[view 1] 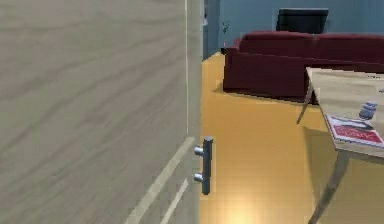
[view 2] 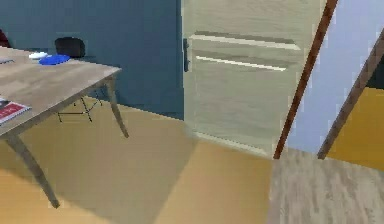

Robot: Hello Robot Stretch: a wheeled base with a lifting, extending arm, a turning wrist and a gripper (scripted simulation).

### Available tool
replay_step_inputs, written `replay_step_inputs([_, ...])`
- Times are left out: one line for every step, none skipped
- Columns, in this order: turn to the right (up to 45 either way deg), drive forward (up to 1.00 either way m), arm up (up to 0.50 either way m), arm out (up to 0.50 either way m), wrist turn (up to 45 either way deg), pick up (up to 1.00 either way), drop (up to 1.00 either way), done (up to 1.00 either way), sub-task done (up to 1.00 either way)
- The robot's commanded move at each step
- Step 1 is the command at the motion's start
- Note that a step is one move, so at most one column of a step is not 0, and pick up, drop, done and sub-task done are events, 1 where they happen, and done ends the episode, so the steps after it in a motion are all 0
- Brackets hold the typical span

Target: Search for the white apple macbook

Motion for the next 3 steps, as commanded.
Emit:
replay_step_inputs([27.0,0.00,0.00,0.00,0.0,0.00,0.00,0.00,0.00])
replay_step_inputs([0.0,0.75,0.00,0.00,0.0,0.00,0.00,0.00,0.00])
replay_step_inputs([-39.0,0.00,0.00,0.00,0.0,0.00,0.00,0.00,0.00])
